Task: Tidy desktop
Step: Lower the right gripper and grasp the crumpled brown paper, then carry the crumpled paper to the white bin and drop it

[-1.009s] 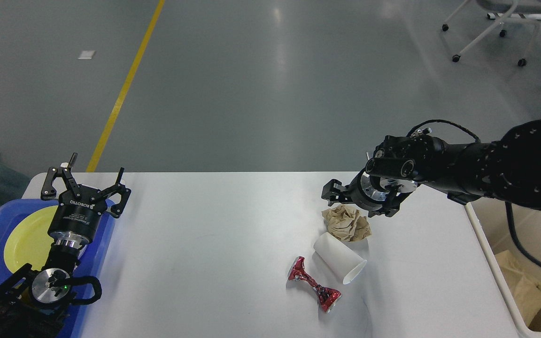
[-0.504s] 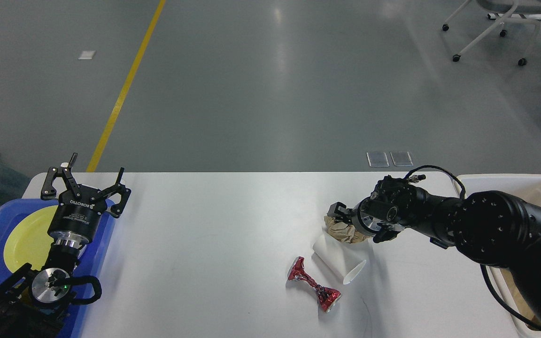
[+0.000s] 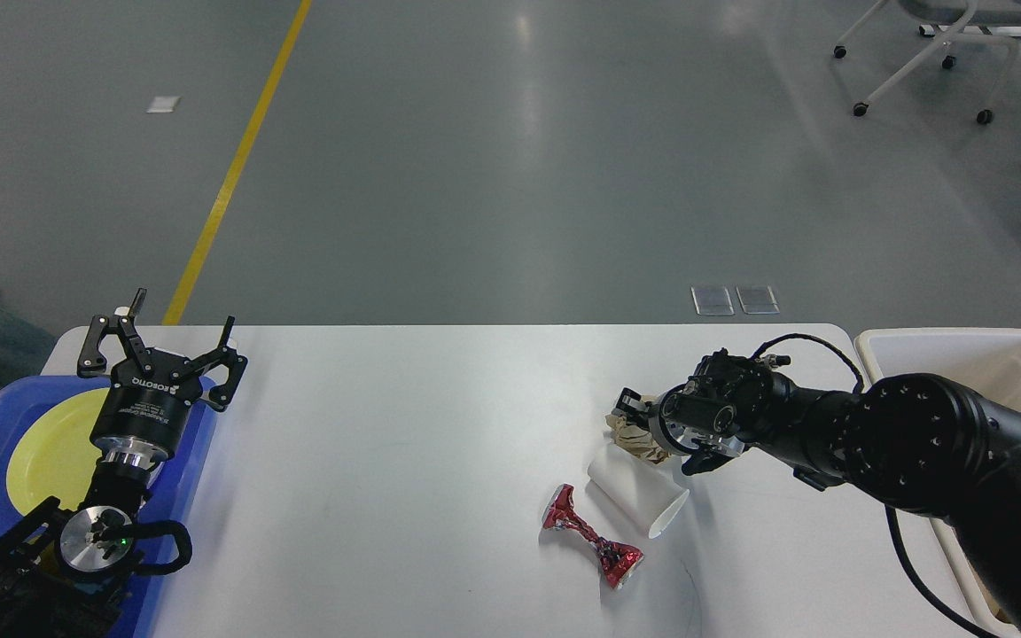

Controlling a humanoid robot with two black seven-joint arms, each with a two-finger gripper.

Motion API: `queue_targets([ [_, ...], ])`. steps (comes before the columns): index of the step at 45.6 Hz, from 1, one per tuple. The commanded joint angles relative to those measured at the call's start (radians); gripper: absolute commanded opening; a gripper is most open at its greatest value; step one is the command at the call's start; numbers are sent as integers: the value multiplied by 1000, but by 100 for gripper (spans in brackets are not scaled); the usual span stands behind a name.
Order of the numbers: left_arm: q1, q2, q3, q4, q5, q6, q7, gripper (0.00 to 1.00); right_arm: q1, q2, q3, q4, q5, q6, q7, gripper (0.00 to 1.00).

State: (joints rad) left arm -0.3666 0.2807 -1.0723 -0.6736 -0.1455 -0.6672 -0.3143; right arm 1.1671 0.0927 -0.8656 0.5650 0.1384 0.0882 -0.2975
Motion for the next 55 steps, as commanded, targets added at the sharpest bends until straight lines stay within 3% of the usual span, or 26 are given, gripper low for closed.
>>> queue_targets([
  [1,0,0,0,0,0,1,0,96,-1,-4,2,3,12,-4,-18,0],
  [9,0,0,0,0,0,0,0,96,8,-10,0,1,145,-8,-20,0],
  [21,0,0,0,0,0,0,0,96,14,-19,0,6,150,-25,-18,0],
  [31,0,0,0,0,0,0,0,96,92,-85,-3,97,153,-24,-17,0],
  [41,0,0,0,0,0,0,0,96,348,-215,-96,386,147,25,-22,0],
  [55,0,0,0,-1,0,0,0,96,854,-271,-308,749,96,304,-8,0],
])
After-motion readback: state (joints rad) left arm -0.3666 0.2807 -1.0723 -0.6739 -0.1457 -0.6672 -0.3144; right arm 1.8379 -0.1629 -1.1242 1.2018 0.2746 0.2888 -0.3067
